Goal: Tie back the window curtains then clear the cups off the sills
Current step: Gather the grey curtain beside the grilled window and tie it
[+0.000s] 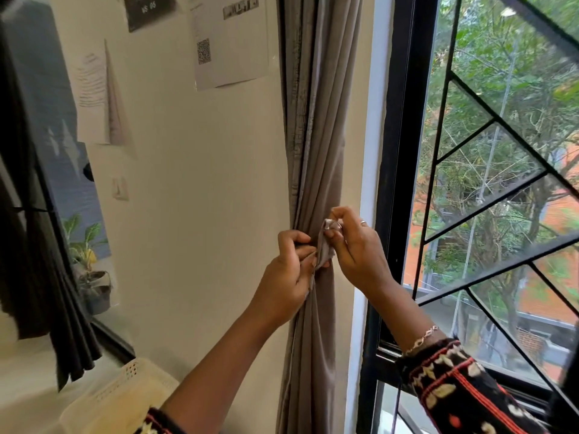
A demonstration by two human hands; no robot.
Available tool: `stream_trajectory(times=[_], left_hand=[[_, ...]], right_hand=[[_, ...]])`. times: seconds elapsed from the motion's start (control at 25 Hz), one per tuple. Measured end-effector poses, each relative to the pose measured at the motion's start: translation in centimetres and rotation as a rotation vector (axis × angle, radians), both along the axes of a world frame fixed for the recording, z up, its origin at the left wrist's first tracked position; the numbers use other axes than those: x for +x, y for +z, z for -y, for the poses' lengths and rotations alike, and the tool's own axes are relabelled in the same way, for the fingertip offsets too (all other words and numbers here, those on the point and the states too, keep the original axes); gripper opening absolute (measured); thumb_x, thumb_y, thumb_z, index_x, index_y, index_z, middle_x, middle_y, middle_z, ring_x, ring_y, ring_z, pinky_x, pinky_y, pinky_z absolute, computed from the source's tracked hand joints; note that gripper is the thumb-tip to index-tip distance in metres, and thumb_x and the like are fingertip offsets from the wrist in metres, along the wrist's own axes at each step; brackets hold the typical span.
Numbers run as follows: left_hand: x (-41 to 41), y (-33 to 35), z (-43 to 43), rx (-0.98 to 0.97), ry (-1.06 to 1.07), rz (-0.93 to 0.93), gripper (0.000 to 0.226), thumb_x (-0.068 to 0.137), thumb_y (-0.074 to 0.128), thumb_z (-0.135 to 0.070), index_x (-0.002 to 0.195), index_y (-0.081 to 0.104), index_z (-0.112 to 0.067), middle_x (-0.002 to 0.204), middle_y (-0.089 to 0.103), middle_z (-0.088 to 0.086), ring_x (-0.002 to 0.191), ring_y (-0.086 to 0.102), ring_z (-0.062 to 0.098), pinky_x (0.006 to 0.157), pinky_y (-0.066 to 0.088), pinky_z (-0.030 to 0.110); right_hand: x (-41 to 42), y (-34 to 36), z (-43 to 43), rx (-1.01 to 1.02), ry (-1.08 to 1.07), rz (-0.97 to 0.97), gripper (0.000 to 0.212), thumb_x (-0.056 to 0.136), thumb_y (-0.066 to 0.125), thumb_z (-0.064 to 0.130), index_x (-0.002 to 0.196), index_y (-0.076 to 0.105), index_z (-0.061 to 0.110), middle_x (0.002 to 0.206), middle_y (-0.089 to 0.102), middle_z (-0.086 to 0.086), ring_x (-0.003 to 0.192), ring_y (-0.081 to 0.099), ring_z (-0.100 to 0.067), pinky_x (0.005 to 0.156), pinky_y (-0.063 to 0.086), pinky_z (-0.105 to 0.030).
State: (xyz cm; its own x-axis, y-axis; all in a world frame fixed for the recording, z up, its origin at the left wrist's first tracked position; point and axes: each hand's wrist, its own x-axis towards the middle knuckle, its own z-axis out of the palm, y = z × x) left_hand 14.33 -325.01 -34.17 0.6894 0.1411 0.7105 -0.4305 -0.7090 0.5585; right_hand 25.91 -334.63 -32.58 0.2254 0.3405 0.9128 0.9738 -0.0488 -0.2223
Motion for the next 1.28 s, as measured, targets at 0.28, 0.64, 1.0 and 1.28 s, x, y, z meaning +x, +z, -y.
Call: stream_trajectory(times=[0.28,0.64,1.0,1.28], left_hand=[[0.2,-1.7,0.6,0.122,0.290,0.276,0.010,0.095,0.040,-0.030,0.102,0.036,-0.024,0.074,0.059,-0.008,0.054,0.057,0.006,0.048,0.041,0.006],[0.8,-1.3,0.5,0.059,0.359,0.271,0.017,0.089,0.052,-0.007,0.106,0.049,-0.003,0.080,0.068,0.006,0.074,0.061,0.009,0.057,0.041,-0.001],[1.0,-0.2,1.3,0.240,0.456,0.168,0.012,0.087,0.048,-0.015,0.087,0.057,-0.006,0.062,0.059,0.003,0.050,0.052,0.014,0.048,0.034,0.017],[0.7,0.7,1.3,0.281,0.502,0.000,0.016,0.093,0.043,-0.009,0.087,0.057,-0.007,0.073,0.056,0.006,0.063,0.047,0.020,0.056,0.032,0.028]], right_hand=[[-0.4,0.2,-1.1,0.005,-0.050,-0.010,0.030,0.085,0.049,0.039,0.092,0.053,0.011,0.075,0.059,-0.002,0.068,0.056,-0.019,0.059,0.048,-0.031],[-0.4,-1.2,1.0,-0.167,-0.122,0.272,0.029,0.083,0.046,0.024,0.092,0.070,0.010,0.076,0.056,-0.003,0.073,0.041,-0.017,0.067,0.035,-0.023],[-0.1,-0.7,1.3,-0.434,-0.336,0.315,0.017,0.065,0.066,0.031,0.054,0.062,0.017,0.074,0.048,-0.002,0.070,0.046,-0.024,0.058,0.043,-0.031],[-0.8,-1.9,2.4,-0.322,-0.124,-0.014,0.039,0.068,0.055,-0.005,0.101,0.061,0.016,0.104,0.053,0.005,0.094,0.049,-0.018,0.075,0.047,-0.024]])
